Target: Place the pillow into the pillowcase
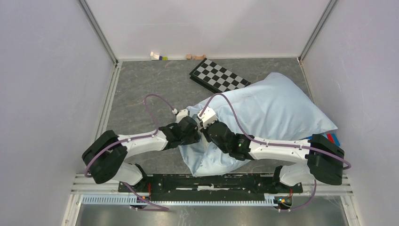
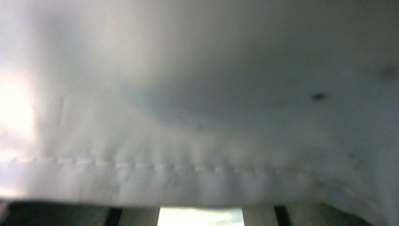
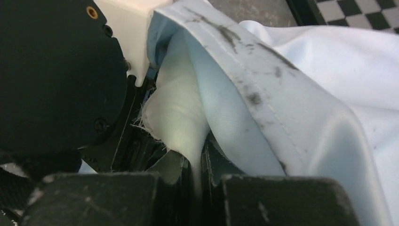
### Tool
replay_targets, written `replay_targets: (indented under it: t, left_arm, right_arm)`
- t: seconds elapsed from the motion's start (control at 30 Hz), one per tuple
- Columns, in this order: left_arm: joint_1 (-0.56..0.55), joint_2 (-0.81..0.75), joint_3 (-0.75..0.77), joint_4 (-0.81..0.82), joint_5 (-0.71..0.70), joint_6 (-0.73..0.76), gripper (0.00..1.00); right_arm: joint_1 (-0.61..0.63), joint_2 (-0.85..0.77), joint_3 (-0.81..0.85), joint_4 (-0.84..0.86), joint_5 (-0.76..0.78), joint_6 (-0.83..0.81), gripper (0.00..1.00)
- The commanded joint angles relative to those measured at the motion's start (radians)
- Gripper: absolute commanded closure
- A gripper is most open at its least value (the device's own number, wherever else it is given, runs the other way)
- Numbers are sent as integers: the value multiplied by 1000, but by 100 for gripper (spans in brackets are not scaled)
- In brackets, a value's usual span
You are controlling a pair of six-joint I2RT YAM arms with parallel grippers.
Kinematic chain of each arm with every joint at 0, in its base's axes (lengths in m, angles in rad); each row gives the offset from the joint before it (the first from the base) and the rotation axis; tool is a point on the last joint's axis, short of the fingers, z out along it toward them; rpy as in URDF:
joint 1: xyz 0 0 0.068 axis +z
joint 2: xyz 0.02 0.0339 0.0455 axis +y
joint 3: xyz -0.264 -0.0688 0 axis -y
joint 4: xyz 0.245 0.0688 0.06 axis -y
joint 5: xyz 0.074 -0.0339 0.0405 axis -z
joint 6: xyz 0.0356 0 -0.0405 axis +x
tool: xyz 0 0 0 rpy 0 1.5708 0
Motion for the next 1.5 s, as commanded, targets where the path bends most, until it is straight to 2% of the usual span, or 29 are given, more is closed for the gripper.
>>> replay_targets:
  t: [0.0,0.23,0.4,0.43,0.5,0.63,0.97,1.13,1.33,1.47]
  left_arm:
    - [-47,73,83,50,-76,64,36]
    - [-87,186,178,-30,-159,44,26]
    - [-98,327,264,-116,-205,20,32]
    - [-99,349,269,-118,-207,12,35]
    - [-99,373,269,-115,-207,-3,50]
    - [-97,355,264,-136,-216,-16,97]
    - [-88,45,232,-261,-202,12,98]
    - [-18,-82,134,-310,-168,1,98]
    - [25,-161,17,-265,-114,-6,98]
    - [32,-166,-42,-143,-41,8,98]
  right_arm:
    - [-15,9,-60,1,-17,175,100]
    - [-65,-28,-240,106,-91,301,100]
    - [-72,-35,-287,158,-116,316,100]
    - [-75,-40,-295,170,-124,318,100]
    - [-80,-46,-307,190,-135,317,100]
    - [-86,-43,-322,198,-139,317,100]
    - [-95,15,-300,149,-46,291,100]
    - [-107,47,-276,153,-62,282,100]
    - [-103,155,-199,137,-131,265,100]
    - [-78,208,-154,115,-144,238,100]
